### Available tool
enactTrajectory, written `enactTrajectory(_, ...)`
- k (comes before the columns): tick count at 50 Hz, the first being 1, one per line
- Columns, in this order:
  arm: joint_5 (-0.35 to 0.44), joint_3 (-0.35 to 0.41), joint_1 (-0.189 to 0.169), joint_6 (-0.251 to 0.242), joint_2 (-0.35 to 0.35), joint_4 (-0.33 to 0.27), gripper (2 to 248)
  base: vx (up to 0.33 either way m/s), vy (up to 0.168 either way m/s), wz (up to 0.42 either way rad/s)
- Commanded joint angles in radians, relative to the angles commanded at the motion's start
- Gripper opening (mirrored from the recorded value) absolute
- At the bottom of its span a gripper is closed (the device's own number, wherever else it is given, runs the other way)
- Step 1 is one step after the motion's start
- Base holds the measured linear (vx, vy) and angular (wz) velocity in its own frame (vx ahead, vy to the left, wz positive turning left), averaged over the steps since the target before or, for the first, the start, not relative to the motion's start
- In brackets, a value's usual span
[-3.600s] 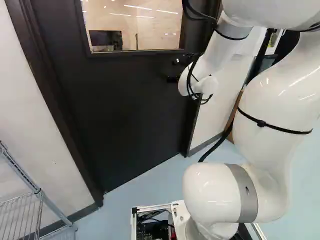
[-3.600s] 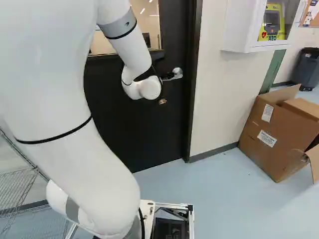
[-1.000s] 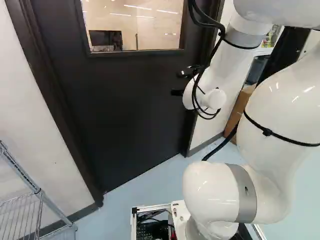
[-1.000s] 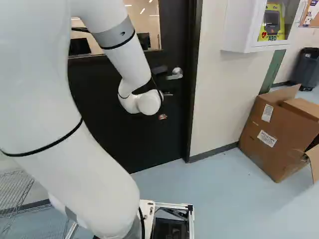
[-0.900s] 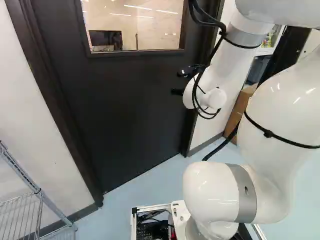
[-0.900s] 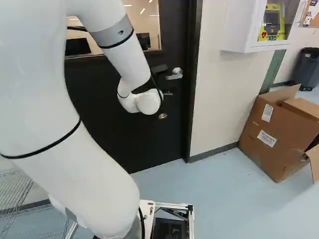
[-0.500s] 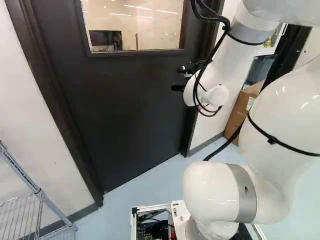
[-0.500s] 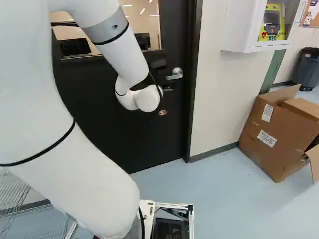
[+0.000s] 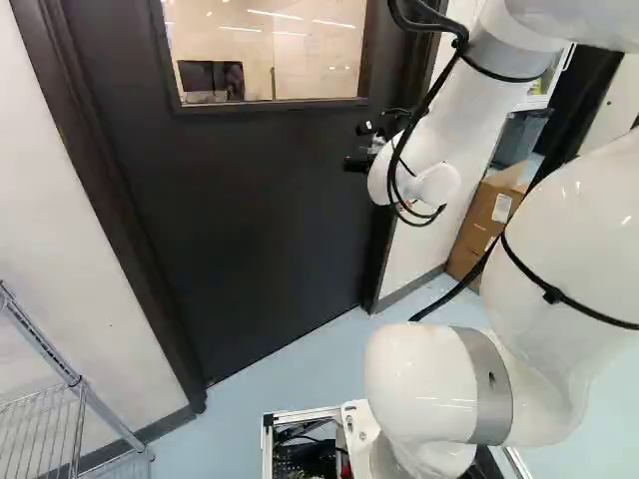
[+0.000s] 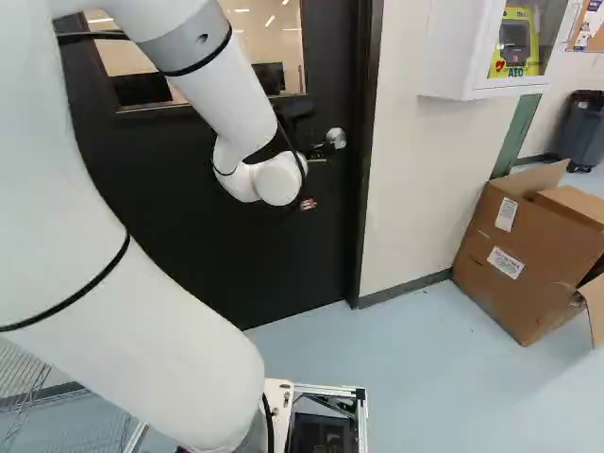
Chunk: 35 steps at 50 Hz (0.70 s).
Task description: Open the door and move inside
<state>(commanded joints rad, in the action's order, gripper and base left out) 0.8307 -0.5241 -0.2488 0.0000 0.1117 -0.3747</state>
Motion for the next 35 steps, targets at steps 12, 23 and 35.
enactTrajectory(12,0.0,-0.034,0.0,0.0,-0.027,0.0,247,0.0,0.0,0.0)
enactTrajectory(23,0.0,-0.091,0.001,0.0,-0.085,0.0,247,0.0,0.0,0.0)
enactTrajectory(35,0.0,-0.155,0.009,0.0,-0.148,0.0,247,0.0,0.0,0.0)
